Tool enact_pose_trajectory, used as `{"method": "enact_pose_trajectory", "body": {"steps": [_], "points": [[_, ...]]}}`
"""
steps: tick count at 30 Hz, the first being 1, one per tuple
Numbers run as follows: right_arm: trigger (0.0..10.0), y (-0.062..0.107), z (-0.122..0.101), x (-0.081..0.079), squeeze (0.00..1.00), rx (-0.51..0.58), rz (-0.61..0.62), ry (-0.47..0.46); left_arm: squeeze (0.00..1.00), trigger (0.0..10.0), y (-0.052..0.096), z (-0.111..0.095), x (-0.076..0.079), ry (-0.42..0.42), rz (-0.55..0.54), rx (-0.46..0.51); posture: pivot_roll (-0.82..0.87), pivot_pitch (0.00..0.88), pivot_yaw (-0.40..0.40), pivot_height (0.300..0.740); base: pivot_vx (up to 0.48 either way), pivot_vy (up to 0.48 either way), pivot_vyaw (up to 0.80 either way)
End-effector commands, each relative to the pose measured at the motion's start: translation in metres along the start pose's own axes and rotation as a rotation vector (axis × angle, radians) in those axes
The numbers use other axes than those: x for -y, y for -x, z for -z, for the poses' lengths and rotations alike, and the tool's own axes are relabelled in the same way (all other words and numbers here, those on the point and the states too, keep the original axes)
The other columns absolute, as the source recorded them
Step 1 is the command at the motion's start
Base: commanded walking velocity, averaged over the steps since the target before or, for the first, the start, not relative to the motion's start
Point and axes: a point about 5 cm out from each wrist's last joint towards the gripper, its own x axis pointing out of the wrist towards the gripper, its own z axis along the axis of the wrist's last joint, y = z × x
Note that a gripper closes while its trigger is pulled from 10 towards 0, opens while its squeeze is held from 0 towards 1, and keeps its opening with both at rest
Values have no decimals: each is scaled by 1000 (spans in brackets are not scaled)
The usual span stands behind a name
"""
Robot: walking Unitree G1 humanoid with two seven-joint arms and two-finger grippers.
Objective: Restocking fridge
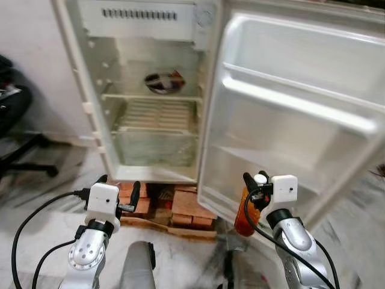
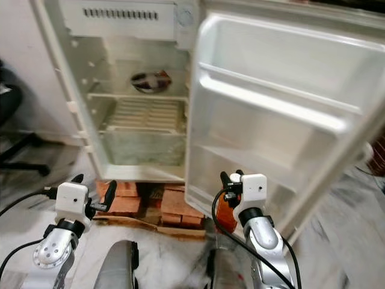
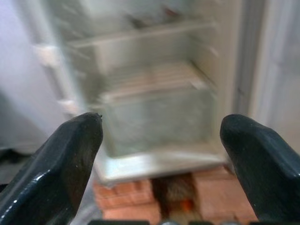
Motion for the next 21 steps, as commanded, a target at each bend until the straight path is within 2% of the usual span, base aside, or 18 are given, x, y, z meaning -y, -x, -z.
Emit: {"method": "enact_pose_trajectory", "body": {"steps": [1, 8, 15, 21], "points": [[10000, -11, -16, -3, 0, 65, -20, 10, 0, 10000, 7, 12, -5, 5, -26, -58, 43, 0, -41, 611, 0, 0, 0], [10000, -17, -21, -4, 0, 81, -19, 16, 0, 10000, 2, 9, -9, 4, -40, -51, 48, 0, -38, 611, 0, 0, 0], [10000, -28, -30, -9, 0, 113, -50, 22, 0, 10000, 4, 12, -18, 16, -71, -57, 51, 0, -45, 611, 0, 0, 0], [10000, -32, -35, -14, 0, 132, -73, 15, 0, 10000, 4, 14, -19, 24, -77, -60, 51, 0, -45, 611, 0, 0, 0]]}}
